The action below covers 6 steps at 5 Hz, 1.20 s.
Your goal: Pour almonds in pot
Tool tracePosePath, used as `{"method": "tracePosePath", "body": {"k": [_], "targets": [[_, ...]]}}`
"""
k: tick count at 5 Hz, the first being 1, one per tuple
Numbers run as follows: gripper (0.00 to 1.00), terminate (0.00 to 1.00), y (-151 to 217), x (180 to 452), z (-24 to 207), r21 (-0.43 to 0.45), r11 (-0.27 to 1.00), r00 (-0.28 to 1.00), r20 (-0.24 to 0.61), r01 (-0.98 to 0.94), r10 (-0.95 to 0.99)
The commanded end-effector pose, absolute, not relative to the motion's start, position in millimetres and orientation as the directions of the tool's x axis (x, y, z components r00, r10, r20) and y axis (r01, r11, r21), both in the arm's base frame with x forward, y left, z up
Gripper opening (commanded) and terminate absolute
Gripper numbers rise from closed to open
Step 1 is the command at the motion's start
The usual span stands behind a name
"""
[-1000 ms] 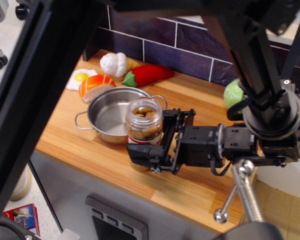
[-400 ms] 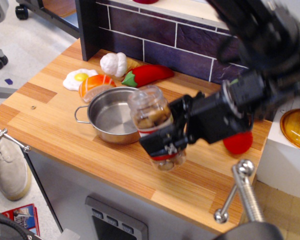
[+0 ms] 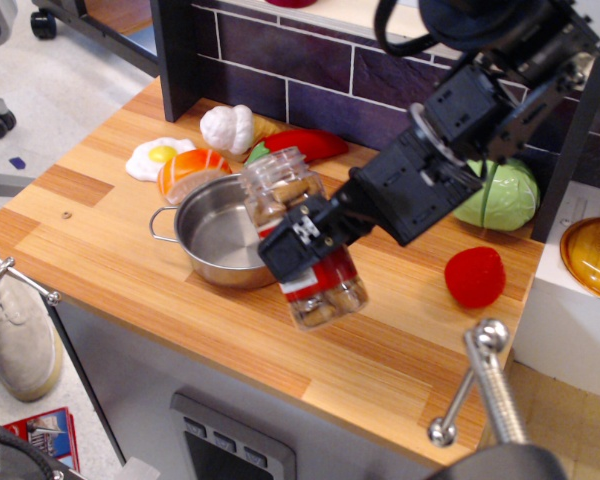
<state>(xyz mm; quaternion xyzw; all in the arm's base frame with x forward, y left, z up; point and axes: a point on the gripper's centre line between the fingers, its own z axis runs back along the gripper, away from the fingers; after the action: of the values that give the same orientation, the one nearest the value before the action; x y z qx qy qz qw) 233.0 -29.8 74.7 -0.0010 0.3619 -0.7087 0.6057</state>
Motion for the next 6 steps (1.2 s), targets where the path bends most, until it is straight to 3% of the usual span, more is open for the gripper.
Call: {"method": "tracePosePath", "body": {"k": [1,2,4,6], "targets": [[0.00,0.00,-0.7,249.3,106.4,-0.545,-0.122,-0.263,-0.190,0.830,-0.946],[0.00,0.00,5.9,256.8,112.5,-0.613,-0.141,-0.216,-0.049,0.778,-0.975],[0.00,0.00,4.0,257.1,110.3,-0.679,-0.188,-0.146,0.120,0.709,-0.982],[0.00,0.00,-13.6,256.4,113.5,-0.719,-0.229,-0.086,0.231,0.656,-0.969]]}}
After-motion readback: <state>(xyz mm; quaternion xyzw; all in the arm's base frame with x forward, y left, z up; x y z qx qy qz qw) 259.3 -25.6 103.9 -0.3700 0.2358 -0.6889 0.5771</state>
